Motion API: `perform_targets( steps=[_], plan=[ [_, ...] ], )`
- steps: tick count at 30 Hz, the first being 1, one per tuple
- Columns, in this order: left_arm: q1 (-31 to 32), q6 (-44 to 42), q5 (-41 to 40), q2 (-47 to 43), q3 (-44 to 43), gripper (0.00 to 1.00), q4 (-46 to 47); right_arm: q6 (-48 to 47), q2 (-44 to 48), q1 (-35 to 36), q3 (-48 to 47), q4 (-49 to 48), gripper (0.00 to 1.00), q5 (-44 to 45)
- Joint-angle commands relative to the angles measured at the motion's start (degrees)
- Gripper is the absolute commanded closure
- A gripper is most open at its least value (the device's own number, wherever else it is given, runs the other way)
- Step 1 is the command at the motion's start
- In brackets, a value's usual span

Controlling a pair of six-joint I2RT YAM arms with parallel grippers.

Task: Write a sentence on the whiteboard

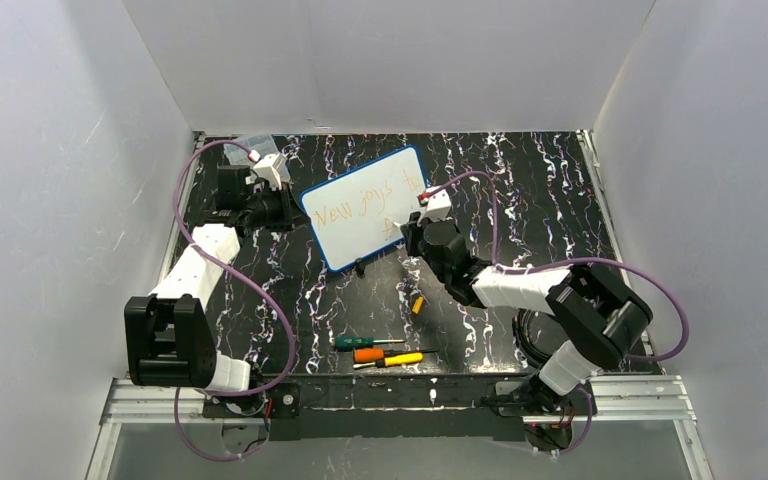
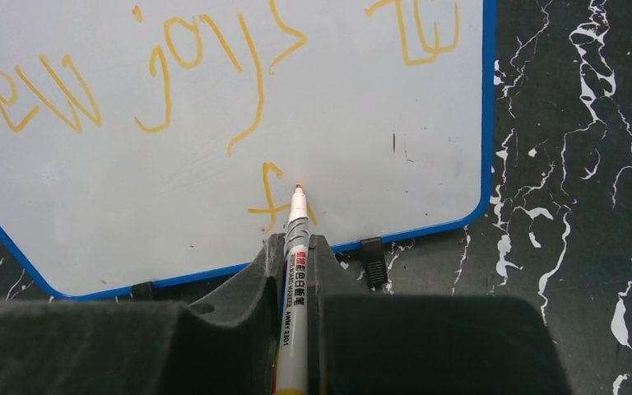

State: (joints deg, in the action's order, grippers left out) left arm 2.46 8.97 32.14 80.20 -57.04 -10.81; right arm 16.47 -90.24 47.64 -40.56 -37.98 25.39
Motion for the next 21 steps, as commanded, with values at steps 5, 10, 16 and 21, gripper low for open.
perform_targets(
  steps=[5, 10, 16, 21],
  plan=[
    [-0.1, -0.9, 0.4, -1.1, -0.5, 1.00, -0.9, -0.3, 1.6, -0.3, -1.2, -0.9, 0.99, -0.4],
    [-0.3, -1.0, -0.6, -1.2, -0.7, 1.00, -1.4, 0.3, 6.6, -0.3, 1.7, 2.3, 0.99, 3.6],
    [-0.3, -0.8, 0.1, -1.0, -0.7, 1.00, -1.2, -0.6, 5.4, -0.3, 2.3, 0.2, 0.99, 4.0],
    [-0.3, -0.8, 0.1, -1.0, -0.6, 1.00, -1.1, -1.2, 2.9, -0.3, 0.4, -1.8, 0.99, 3.2]
  ],
)
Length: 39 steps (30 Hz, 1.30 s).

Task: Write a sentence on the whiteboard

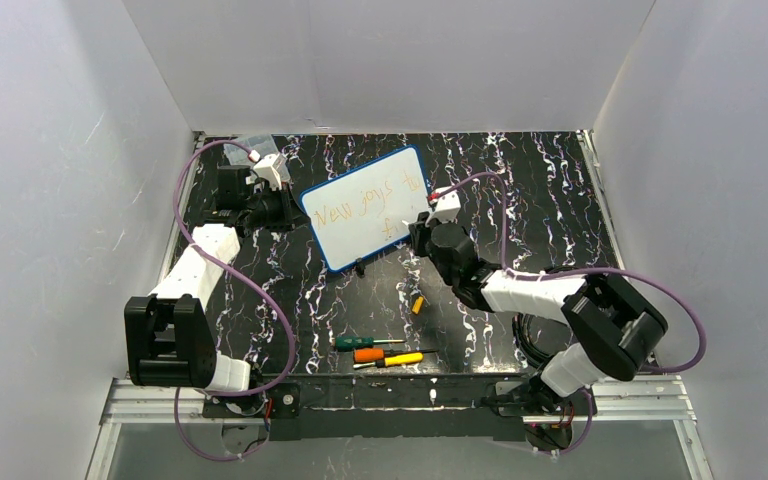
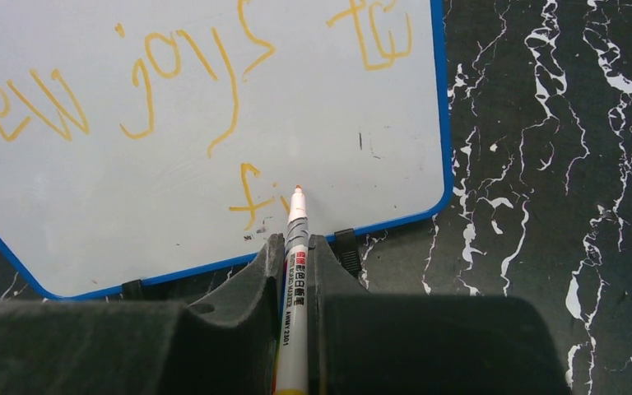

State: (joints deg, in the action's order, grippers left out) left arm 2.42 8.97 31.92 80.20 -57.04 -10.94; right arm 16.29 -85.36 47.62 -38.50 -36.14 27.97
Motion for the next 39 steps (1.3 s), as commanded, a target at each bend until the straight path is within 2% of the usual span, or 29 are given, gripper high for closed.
perform_targets(
  steps=[1, 21, 39],
  plan=[
    [-0.3, -0.8, 0.4, -0.9, -0.7, 1.00, -0.9, -1.3, -2.4, -0.2, -2.2, -3.9, 0.99, 0.3],
    [-0.3, -0.7, 0.9, -0.7, -0.8, 1.00, -0.8, -2.3, -6.5, -0.2, -4.2, -6.0, 0.99, -0.4],
    [-0.2, -0.6, 0.9, -0.9, -0.7, 1.00, -0.7, 1.2, -4.7, -0.2, 1.2, -4.7, 0.99, -0.6]
  ],
)
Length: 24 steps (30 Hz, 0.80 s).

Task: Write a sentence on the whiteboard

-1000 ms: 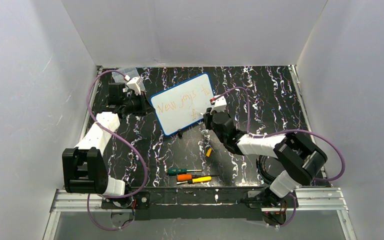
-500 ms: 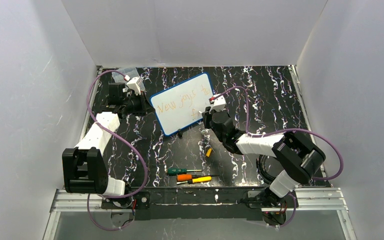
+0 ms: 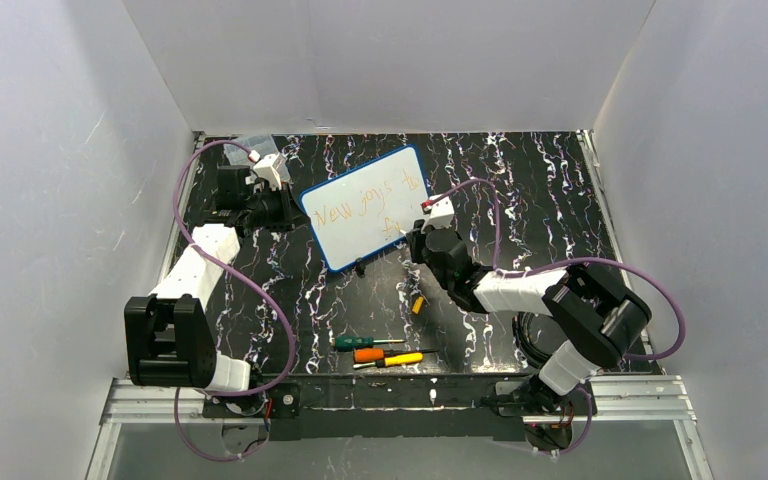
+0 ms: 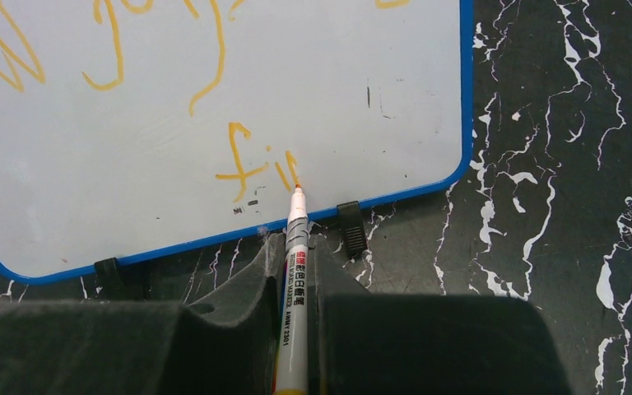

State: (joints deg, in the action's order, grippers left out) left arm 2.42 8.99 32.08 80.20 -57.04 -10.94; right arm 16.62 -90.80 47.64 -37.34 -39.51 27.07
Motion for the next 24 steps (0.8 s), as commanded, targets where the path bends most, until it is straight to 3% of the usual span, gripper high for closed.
perform_targets(
  steps=[1, 24],
  plan=[
    [-0.2, -0.6, 0.8, -0.9, -0.7, 1.00, -0.7, 0.7, 0.6, -0.2, -0.2, -1.4, 0.99, 0.4],
    [-0.3, -0.6, 0.8, -1.0, -0.7, 1.00, -0.7, -2.3, 0.4, -0.3, -4.7, -2.3, 0.99, 5.0]
  ],
)
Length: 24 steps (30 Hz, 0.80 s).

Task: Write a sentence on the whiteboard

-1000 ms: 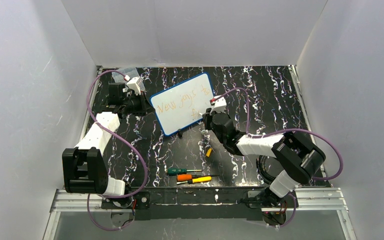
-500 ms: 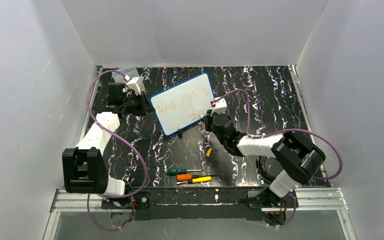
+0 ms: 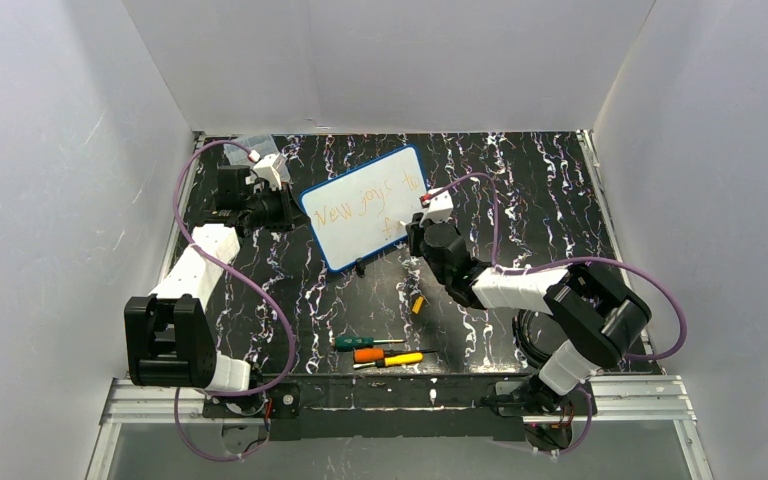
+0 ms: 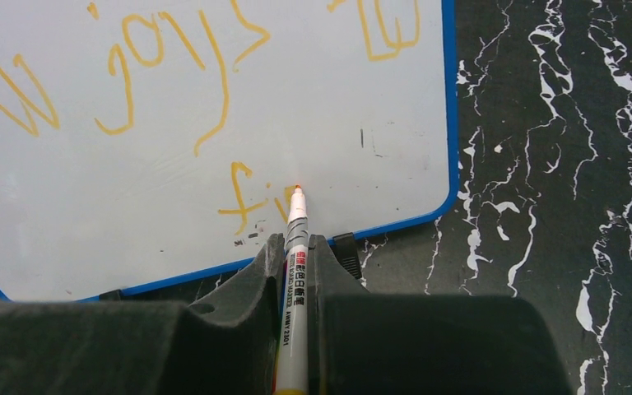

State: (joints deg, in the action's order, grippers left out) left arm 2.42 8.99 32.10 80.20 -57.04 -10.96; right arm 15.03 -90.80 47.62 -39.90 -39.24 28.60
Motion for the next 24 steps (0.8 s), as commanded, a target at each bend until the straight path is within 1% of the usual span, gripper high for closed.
perform_targets(
  steps=[1, 9, 15, 24],
  plan=[
    [-0.3, -0.6, 0.8, -1.0, -0.7, 1.00, -0.6, -0.7, 0.5, -0.2, -2.0, -2.5, 0.99, 4.0],
    [-0.3, -0.6, 0.8, -1.0, -0.7, 1.00, -0.6, -0.2, -0.2, -0.2, -1.5, -1.1, 0.99, 2.2],
    [-0.3, -0.6, 0.8, -1.1, -0.7, 1.00, -0.6, 1.9, -0.5, -0.2, 1.1, -0.4, 0.99, 0.8],
    [-0.3, -0.6, 0.8, -1.2, -0.6, 1.00, -0.6, 2.3, 0.0, -0.2, 2.0, 0.3, 0.99, 1.6]
  ],
)
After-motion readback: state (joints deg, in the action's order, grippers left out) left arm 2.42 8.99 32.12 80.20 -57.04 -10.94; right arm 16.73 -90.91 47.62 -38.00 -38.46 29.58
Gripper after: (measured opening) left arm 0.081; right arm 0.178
